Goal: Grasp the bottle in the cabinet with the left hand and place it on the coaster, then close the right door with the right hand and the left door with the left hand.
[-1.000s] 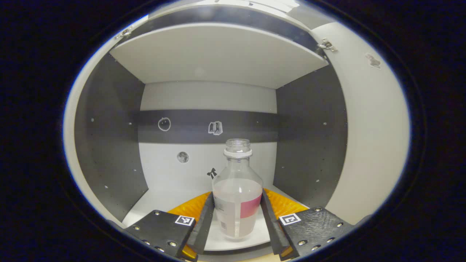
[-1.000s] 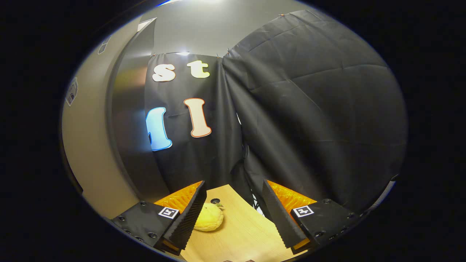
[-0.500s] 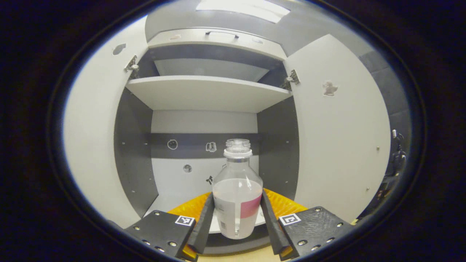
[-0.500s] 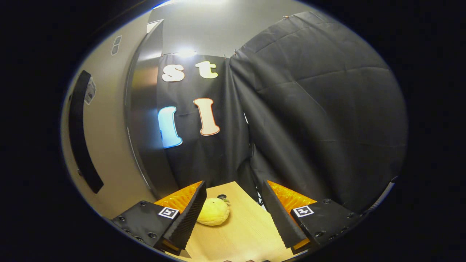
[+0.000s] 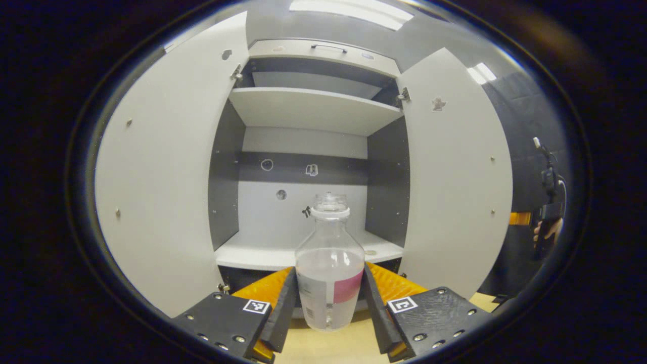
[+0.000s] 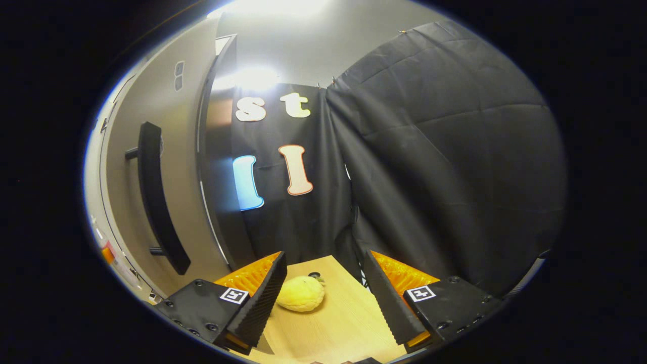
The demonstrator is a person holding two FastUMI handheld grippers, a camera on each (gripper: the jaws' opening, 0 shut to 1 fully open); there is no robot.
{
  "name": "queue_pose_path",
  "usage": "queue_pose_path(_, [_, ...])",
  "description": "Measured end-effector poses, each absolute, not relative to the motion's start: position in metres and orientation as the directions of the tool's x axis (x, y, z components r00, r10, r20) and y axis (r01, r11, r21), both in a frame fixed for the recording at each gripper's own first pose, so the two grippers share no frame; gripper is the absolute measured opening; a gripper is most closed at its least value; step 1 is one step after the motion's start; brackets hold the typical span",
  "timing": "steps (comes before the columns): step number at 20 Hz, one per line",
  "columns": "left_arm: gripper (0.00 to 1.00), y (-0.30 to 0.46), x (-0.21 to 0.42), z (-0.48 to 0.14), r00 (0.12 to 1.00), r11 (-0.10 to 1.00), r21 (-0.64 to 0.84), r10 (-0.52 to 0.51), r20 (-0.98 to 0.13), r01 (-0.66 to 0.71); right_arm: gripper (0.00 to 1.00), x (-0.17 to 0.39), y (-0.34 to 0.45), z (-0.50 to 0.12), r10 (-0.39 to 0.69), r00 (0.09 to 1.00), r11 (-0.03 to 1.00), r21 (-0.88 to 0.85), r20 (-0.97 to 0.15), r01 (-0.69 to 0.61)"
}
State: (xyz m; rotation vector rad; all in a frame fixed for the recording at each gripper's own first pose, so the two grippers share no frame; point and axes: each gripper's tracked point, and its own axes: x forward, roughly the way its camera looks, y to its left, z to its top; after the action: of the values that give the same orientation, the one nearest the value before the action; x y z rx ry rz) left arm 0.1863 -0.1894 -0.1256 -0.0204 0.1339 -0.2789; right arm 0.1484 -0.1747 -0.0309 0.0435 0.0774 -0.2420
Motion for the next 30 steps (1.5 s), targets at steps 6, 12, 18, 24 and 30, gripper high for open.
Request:
queue_pose_path(6, [0.69, -0.16, 0.134, -0.212, 0.954, 0.97, -0.127, -0.231, -0.192, 0.209, 0.98, 0.14, -0.167, -0.013, -0.218, 0.972, 0.975, 0.026, -0.084, 0.221])
queue_pose_path(12, [0.69, -0.154, 0.081, -0.305, 0.937, 0.968, -0.182, -0.217, -0.272, 0.172, 0.98, 0.126, -0.159, 0.001, -0.199, 0.977, 0.98, -0.039, -0.073, 0.196])
queue_pose_path(18, [0.69, -0.176, 0.061, -0.355, 0.914, 0.968, -0.149, -0.239, -0.327, 0.199, 0.98, 0.106, -0.156, -0.012, -0.199, 0.973, 0.98, -0.03, -0.117, 0.197])
queue_pose_path(24, [0.7, -0.187, 0.058, -0.384, 0.898, 0.961, 0.003, -0.257, -0.358, 0.277, 0.98, 0.087, -0.164, -0.018, -0.234, 0.962, 0.972, -0.023, -0.14, 0.233])
queue_pose_path(30, [0.77, -0.189, 0.055, -0.396, 0.898, 0.964, -0.029, -0.257, -0.358, 0.264, 0.98, 0.077, -0.163, -0.028, -0.253, 0.953, 0.967, -0.011, -0.166, 0.254])
